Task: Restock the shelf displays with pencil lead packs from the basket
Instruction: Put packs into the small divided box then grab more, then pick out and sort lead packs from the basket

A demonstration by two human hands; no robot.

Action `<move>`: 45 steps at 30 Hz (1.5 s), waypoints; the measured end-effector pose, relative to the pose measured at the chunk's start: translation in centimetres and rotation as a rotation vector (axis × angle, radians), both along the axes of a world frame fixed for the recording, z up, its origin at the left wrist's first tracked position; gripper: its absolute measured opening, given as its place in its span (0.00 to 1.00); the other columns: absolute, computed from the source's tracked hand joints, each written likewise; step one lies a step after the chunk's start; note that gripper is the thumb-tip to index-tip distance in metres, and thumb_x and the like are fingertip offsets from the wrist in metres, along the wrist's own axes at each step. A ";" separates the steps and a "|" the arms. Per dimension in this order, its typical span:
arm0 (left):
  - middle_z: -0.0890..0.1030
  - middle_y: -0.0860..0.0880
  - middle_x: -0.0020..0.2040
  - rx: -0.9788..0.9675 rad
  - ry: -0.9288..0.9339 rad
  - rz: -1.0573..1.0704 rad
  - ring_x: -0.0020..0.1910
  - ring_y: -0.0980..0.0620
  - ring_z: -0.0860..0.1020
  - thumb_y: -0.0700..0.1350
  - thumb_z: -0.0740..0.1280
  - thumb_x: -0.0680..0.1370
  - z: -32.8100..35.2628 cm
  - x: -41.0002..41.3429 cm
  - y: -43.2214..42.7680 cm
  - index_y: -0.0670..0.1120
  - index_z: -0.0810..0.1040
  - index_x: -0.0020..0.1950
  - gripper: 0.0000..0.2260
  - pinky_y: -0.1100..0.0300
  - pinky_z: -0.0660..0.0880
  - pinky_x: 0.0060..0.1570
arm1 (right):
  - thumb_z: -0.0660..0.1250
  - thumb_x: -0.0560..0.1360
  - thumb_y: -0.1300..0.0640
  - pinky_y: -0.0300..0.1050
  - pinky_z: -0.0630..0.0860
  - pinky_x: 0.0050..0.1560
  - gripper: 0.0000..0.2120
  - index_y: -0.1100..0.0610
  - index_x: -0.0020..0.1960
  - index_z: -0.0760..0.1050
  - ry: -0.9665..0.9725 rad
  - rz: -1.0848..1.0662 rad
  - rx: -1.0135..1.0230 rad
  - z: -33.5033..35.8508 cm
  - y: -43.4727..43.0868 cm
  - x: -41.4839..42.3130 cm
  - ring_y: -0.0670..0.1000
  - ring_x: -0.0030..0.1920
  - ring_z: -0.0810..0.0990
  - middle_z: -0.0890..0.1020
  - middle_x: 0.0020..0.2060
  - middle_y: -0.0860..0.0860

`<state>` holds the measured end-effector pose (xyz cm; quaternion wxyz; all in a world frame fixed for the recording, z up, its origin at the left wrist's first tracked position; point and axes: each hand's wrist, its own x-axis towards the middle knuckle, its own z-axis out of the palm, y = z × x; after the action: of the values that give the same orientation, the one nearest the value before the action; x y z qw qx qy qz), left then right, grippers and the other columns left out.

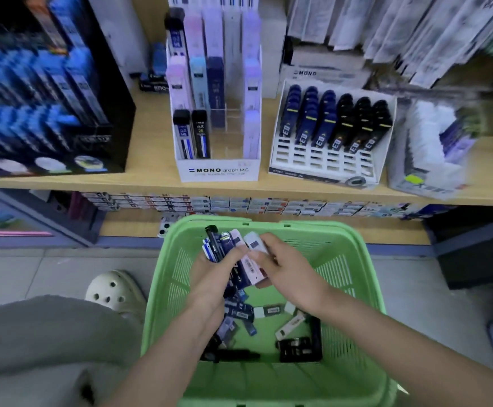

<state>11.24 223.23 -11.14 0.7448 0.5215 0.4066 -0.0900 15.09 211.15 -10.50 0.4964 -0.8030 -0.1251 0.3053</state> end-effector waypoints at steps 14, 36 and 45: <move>0.82 0.47 0.40 0.071 -0.164 -0.073 0.38 0.51 0.78 0.42 0.73 0.72 9.0 0.3 0.7 0.44 0.77 0.50 0.10 0.60 0.71 0.36 | 0.63 0.78 0.56 0.38 0.74 0.39 0.02 0.54 0.47 0.74 -0.321 -0.078 -0.132 8.7 -1.6 -0.6 0.48 0.36 0.77 0.78 0.37 0.51; 0.79 0.49 0.32 0.080 -0.356 -0.029 0.27 0.55 0.75 0.42 0.72 0.72 16.8 5.5 8.4 0.47 0.75 0.39 0.07 0.71 0.66 0.18 | 0.63 0.78 0.59 0.49 0.77 0.50 0.02 0.54 0.50 0.73 -0.902 -0.419 -0.110 20.1 7.2 12.5 0.52 0.45 0.79 0.80 0.44 0.50; 0.79 0.48 0.33 0.049 -0.334 0.053 0.27 0.54 0.74 0.42 0.72 0.73 16.0 6.9 11.0 0.47 0.75 0.41 0.06 0.71 0.65 0.18 | 0.62 0.78 0.61 0.43 0.72 0.47 0.05 0.60 0.52 0.76 -0.999 -0.301 -0.292 18.4 9.6 17.1 0.51 0.45 0.75 0.79 0.45 0.54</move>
<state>18.16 234.20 4.87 0.7912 0.5363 0.2927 0.0274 32.22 220.73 7.92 0.2976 -0.9201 -0.1859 -0.1740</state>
